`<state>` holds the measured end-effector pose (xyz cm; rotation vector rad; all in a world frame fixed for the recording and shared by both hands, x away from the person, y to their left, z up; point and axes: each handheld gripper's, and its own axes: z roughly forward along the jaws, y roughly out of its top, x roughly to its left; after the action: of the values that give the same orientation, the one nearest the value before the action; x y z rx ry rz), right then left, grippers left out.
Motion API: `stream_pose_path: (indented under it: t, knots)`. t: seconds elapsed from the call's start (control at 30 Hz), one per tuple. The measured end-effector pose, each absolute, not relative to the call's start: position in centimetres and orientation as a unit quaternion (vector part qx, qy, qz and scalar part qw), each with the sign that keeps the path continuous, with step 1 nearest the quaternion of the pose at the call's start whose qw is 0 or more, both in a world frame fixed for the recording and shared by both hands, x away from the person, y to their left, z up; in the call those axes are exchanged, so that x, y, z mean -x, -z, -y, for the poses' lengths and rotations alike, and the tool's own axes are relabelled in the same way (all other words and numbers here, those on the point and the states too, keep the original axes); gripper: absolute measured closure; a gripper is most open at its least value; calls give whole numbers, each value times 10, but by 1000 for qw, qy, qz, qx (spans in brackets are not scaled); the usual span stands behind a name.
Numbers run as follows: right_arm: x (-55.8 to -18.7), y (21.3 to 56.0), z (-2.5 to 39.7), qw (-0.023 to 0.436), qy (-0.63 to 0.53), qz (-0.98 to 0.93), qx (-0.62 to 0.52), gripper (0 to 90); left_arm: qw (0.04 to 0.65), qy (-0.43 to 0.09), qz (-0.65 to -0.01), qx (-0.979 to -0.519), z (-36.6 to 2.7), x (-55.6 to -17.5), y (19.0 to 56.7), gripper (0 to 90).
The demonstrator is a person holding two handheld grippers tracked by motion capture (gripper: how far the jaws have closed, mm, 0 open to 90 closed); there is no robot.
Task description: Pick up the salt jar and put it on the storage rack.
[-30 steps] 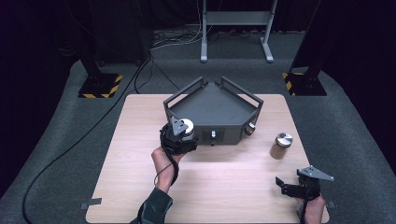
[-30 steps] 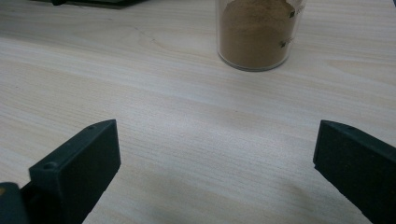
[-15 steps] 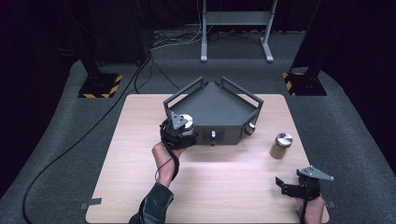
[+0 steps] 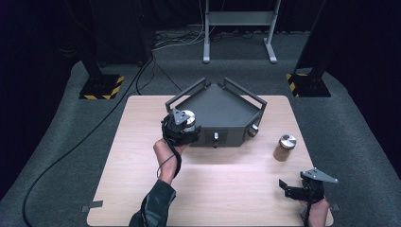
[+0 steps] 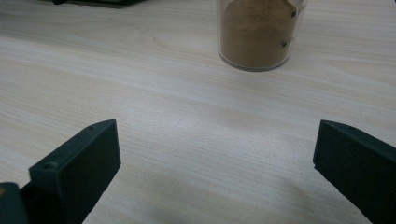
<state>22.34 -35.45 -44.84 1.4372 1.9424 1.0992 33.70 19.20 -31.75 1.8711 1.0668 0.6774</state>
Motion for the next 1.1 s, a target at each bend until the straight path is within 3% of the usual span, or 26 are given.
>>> stream_pose_path:
  t: [1.1]
  knots:
    - [-224,448,353,242,-399,-713,-524,0,426,-280,-444,-737,-182,-369,309,315]
